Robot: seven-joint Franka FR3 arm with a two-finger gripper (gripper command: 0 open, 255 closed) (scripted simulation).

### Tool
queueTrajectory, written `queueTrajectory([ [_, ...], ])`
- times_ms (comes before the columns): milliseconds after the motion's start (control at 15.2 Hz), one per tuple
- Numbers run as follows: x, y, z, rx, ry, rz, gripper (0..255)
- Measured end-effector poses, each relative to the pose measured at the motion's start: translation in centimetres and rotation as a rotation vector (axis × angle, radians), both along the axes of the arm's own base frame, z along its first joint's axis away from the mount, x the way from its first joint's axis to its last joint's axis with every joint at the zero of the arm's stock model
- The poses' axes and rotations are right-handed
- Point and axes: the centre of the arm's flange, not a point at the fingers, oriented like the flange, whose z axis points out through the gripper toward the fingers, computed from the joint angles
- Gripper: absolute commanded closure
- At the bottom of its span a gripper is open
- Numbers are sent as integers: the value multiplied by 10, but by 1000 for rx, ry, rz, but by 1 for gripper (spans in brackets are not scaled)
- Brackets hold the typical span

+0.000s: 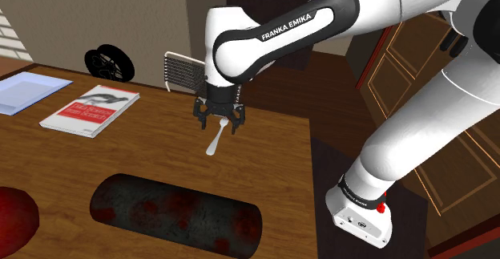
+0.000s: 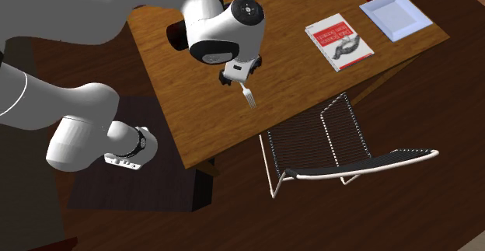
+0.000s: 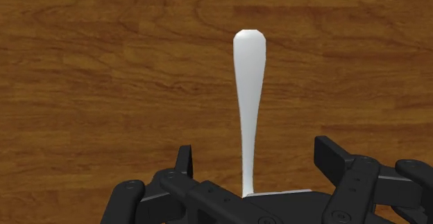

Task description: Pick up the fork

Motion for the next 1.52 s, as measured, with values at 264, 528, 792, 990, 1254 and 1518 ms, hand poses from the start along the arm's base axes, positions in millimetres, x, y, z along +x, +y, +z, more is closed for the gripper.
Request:
queueTrajectory([
  [264,0,0,-13,0,0,-1,255],
  [528,0,0,-14,0,-1,-1,255],
  [792,0,0,-14,0,-1,-1,255],
  [990,1,0,-8,0,0,-1,255],
  [1254,0,-1,12,0,-1,-1,255],
  [1518,0,0,33,0,-1,-1,255],
])
